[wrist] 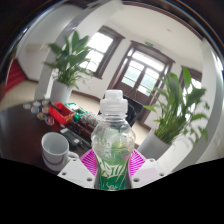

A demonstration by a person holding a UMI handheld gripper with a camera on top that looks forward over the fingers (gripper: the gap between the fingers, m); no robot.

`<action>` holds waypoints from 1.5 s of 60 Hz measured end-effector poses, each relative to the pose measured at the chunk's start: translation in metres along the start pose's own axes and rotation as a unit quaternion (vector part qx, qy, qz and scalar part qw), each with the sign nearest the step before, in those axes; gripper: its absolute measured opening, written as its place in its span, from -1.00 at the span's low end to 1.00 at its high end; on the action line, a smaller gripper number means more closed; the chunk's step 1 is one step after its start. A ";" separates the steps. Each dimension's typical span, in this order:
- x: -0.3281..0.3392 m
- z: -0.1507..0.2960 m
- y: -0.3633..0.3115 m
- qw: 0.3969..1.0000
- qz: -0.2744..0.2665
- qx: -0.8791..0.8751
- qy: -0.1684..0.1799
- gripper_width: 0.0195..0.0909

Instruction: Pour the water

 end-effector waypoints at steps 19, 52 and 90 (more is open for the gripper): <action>-0.023 -0.032 -0.012 0.975 0.039 -0.210 0.052 -0.55; -0.011 -0.056 -0.005 0.978 -0.017 -0.207 0.033 0.47; 0.216 -0.033 0.010 0.963 -0.114 -0.243 0.035 0.86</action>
Point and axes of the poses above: the point between the fingertips, and its own axes, seen from behind it with the camera up: y to the right, z up, x backward, against the way the camera looks, the point moved 3 cm from there along x, backward, against the way the camera looks, and after that the axes turned 6 degrees about -x, right-handed, at the moved point
